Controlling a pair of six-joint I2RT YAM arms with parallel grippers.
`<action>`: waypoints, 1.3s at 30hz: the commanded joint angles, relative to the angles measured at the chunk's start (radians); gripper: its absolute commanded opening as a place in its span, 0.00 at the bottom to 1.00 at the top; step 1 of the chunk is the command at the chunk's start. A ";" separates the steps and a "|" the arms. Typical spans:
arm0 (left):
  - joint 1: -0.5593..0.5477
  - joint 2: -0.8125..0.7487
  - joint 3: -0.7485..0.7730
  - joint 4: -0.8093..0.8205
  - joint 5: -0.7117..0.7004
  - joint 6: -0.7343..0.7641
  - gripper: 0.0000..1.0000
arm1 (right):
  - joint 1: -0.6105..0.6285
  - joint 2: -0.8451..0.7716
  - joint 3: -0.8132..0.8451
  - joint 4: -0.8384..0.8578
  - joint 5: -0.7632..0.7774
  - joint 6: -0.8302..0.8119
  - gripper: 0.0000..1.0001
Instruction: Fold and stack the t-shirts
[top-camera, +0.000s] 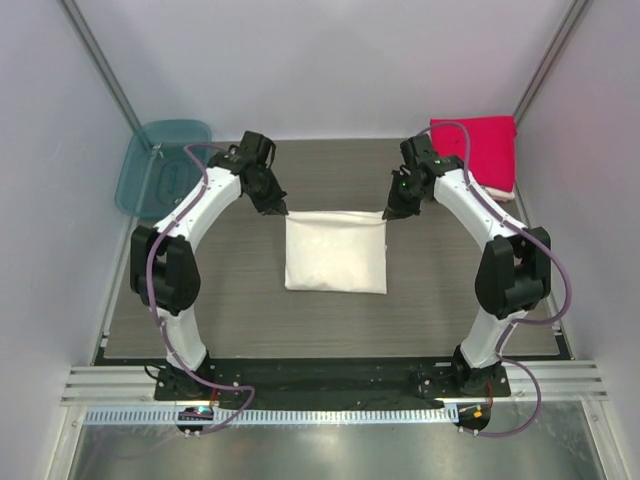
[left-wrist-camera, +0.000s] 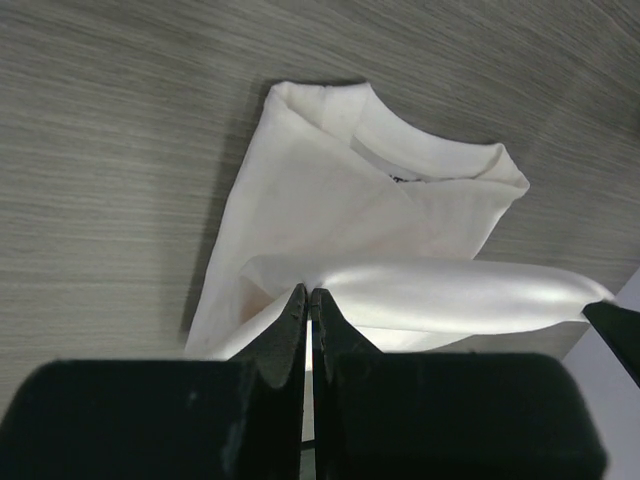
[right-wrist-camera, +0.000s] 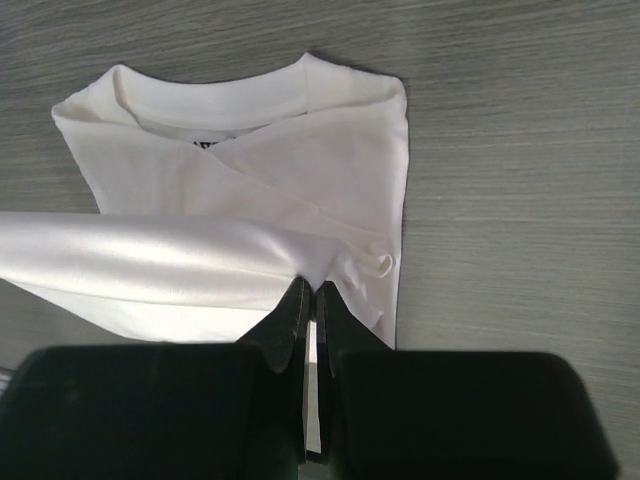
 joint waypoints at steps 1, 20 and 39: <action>0.039 0.054 0.083 0.020 -0.015 0.053 0.00 | -0.021 0.044 0.064 0.015 0.039 -0.033 0.01; 0.067 0.508 0.641 -0.139 0.131 0.138 0.23 | -0.041 0.263 0.181 0.017 0.127 0.016 0.20; -0.022 -0.097 -0.202 0.178 0.193 0.047 0.44 | 0.262 -0.120 -0.248 0.303 -0.175 0.261 0.47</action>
